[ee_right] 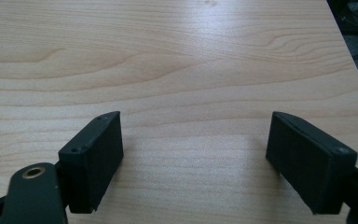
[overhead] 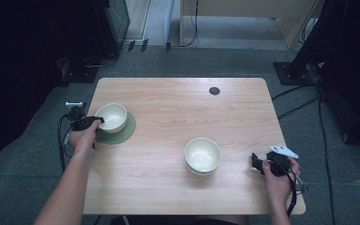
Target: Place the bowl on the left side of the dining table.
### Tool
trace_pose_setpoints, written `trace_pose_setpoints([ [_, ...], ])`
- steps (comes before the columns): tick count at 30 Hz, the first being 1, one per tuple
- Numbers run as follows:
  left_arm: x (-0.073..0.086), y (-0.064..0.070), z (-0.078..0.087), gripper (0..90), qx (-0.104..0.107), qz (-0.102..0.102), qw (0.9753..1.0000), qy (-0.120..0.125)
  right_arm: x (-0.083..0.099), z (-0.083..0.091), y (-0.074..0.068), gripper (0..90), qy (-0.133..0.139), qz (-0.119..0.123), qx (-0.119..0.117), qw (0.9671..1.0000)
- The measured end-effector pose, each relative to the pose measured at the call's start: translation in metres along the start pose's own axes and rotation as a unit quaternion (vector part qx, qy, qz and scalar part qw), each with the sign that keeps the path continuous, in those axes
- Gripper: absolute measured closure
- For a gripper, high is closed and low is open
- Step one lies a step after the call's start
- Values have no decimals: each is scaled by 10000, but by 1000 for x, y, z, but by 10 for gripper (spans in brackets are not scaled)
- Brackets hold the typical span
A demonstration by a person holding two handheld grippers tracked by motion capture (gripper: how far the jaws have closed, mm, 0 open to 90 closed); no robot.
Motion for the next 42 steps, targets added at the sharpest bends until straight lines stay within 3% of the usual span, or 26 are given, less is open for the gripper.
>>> trace_pose_setpoints([
  [1, 0, 1, 0, 628, 66, 2, 10000, 51, 0, 0, 0, 185, -1, -1, 0, 10000],
  [3, 0, 3, 3, 485, 271, 65, 9995, 175, 0, 0, 0, 182, -3, -4, 11, 10000],
  [4, 0, 3, 3, 402, 271, 65, 9995, 175, 0, 0, 0, 182, -3, -4, 11, 10000],
  [5, 0, 3, 5, 402, 237, 50, 9995, 226, 0, 0, 0, 182, -1, -2, 11, 10000],
  [6, 0, 3, 6, 244, 200, 3, 9995, 249, 0, 0, 0, 182, 4, 2, 12, 10000],
  [8, 0, 6, 12, 115, 86, -236, 9993, 287, 0, 0, 0, 181, 0, -3, 13, 10000],
  [10, -1, 9, 18, 82, 17, -415, 9984, 382, 0, -1, 0, 178, -2, -17, 29, 10000],
  [12, 0, 15, 24, 0, 94, -651, 9967, 471, 0, -1, 0, 176, -12, -42, 48, 10000],
  [15, 1, 20, 31, 0, 127, -816, 9948, 589, -1, -1, -1, 173, -7, -56, 58, 10000],
  [21, 13, 31, 54, 0, 155, -1245, 9872, 982, -1, -1, -1, 164, -29, -71, 80, 9999],
  [25, 22, 33, 60, 0, 197, -1299, 9858, 1045, -1, -1, -1, 163, -29, -71, 83, 9999],
  [29, 38, 37, 68, 0, 229, -1472, 9823, 1140, -1, -1, -1, 164, -28, -71, 83, 9999],
  [37, 56, 38, 75, 0, 144, -1712, 9779, 1192, -1, -1, -1, 163, -28, -71, 85, 9999],
  [42, 72, 38, 79, 0, 212, -1756, 9767, 1215, -1, -1, -1, 163, -34, -72, 86, 9999],
])
Point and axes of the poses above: each handheld gripper's, and its own axes: z roughly backward along the jaws, x roughly out of its underside, y roughly to its right, the point moved 9 cm from there along -z, roughly forward along the jaws, and after that the axes turned 9 degrees about x, right-handed, at the moved point
